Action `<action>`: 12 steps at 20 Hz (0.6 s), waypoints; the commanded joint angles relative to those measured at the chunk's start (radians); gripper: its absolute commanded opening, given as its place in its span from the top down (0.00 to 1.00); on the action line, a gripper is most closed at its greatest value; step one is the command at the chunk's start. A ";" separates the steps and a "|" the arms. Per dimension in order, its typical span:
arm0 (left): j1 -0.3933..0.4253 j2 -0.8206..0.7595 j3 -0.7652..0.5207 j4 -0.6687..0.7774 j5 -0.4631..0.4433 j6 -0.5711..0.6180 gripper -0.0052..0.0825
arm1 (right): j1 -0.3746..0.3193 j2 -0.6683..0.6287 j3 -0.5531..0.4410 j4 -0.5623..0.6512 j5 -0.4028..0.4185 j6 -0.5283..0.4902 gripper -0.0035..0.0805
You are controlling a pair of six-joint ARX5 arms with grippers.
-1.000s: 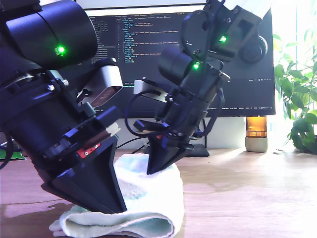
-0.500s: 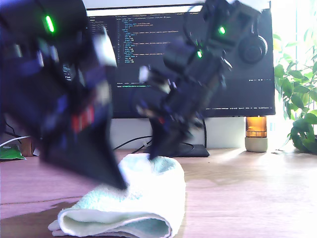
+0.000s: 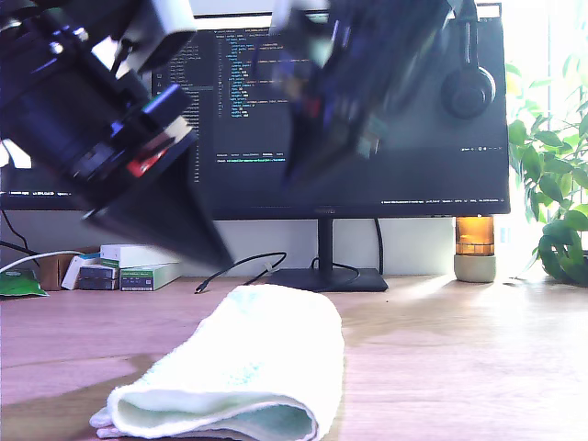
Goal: Fold the tea towel to a neat square and place it to the right
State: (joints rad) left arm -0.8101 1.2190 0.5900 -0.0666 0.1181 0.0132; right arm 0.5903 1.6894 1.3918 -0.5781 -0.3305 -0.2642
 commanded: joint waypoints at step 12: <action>0.363 -0.008 -0.035 0.143 0.556 0.228 0.97 | 0.002 -0.465 -0.326 0.093 0.052 -0.050 0.97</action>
State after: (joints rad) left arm -0.4458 1.2179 0.5838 0.0727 0.6575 0.2283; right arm 0.5903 1.2526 1.1103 -0.4923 -0.2783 -0.3023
